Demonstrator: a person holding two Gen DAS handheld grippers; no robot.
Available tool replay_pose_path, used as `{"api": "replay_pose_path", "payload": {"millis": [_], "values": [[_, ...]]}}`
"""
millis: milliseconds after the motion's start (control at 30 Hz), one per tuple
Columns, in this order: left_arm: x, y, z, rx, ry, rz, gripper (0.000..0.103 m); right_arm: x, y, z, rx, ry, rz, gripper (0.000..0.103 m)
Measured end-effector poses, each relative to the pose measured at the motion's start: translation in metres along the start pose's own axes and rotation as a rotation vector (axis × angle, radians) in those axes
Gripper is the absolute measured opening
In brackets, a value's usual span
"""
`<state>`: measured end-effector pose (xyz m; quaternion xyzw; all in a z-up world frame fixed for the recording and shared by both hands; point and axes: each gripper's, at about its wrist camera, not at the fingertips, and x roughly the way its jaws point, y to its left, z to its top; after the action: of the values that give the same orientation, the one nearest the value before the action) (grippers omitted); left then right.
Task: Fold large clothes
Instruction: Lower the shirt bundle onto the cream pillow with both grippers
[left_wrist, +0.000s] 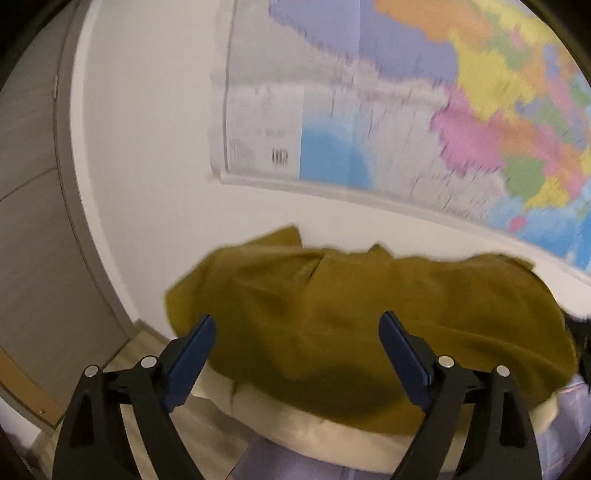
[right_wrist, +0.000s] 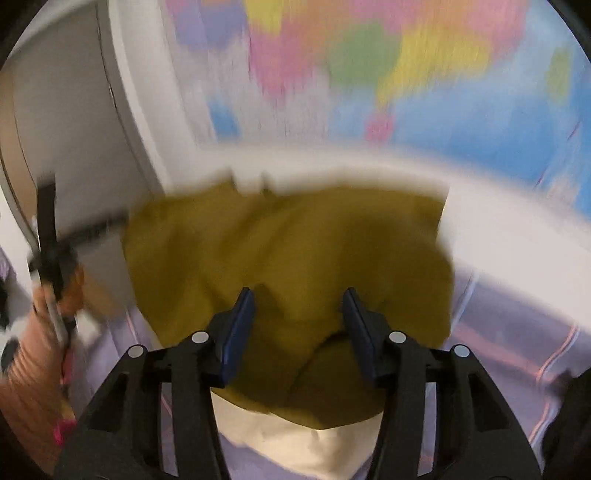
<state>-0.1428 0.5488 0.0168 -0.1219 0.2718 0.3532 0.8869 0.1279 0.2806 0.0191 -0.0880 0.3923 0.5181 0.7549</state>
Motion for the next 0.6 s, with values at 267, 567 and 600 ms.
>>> {"api": "replay_pose_path", "payload": {"millis": [267,567,600], "values": [[0.040,0.009,-0.022,-0.079,0.106,0.016,0.086,-0.005,-0.010,-0.031,0.069,0.040,0.068,0.047],[-0.034,-0.053,-0.028,0.027,-0.017,-0.015,0.094,-0.032,0.019,-0.020,0.001,-0.110,0.034,0.058],[-0.040,-0.061,-0.030,0.032,-0.027,-0.029,0.095,-0.032,0.021,-0.020,-0.002,-0.114,0.039,0.058]]}}
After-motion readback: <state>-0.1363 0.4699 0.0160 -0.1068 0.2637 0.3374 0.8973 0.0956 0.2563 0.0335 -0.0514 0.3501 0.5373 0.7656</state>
